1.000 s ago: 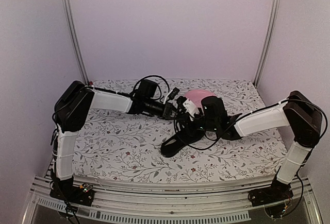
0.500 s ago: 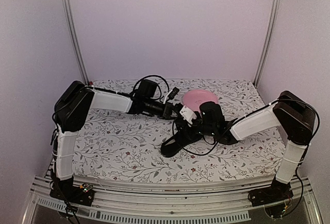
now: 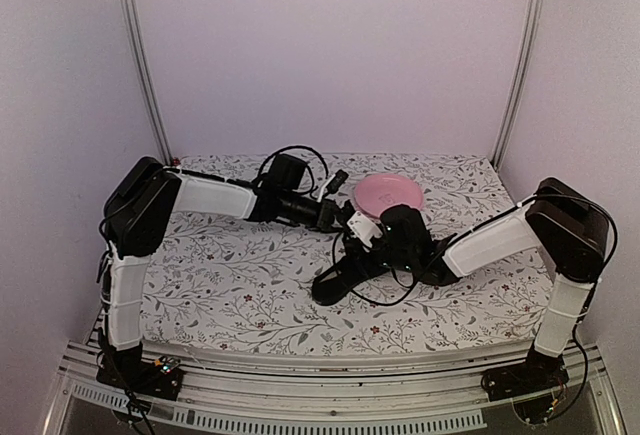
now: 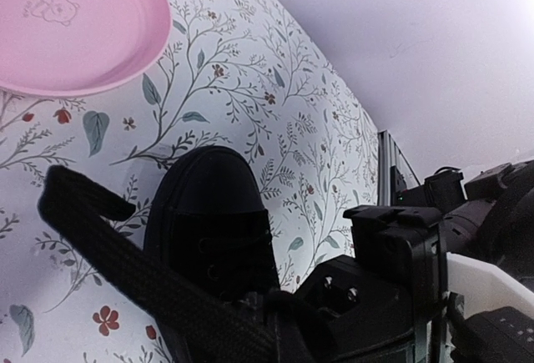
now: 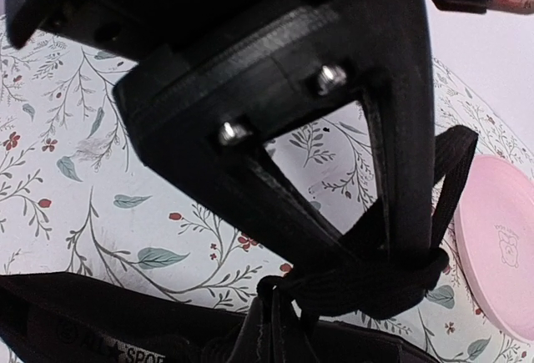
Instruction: Tie the shoes
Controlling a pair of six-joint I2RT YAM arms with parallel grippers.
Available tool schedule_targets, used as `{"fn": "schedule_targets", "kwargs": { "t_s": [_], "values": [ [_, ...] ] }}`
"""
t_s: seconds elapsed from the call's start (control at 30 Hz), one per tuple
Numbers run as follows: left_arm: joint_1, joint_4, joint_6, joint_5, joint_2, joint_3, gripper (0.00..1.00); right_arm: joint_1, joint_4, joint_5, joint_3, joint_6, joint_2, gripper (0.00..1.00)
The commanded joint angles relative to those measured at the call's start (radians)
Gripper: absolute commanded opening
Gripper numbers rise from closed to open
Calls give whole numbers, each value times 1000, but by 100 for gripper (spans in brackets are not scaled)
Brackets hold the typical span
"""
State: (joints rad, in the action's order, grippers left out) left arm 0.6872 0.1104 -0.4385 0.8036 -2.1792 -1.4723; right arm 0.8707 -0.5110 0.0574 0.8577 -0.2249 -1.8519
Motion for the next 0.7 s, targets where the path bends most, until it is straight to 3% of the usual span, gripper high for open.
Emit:
{"fn": "schedule_targets", "kwargs": {
  "t_s": [0.0,0.43,0.67],
  "values": [
    [6,3,18,-38,70,16,0,3,66,92,-24,78,37,2],
    [14,-15,24,-143,100,45,0,3,94,145,-19,121,54,2],
    [34,10,-18,-95,120,58,0,4,83,207,15,130,-10,2]
  ]
}}
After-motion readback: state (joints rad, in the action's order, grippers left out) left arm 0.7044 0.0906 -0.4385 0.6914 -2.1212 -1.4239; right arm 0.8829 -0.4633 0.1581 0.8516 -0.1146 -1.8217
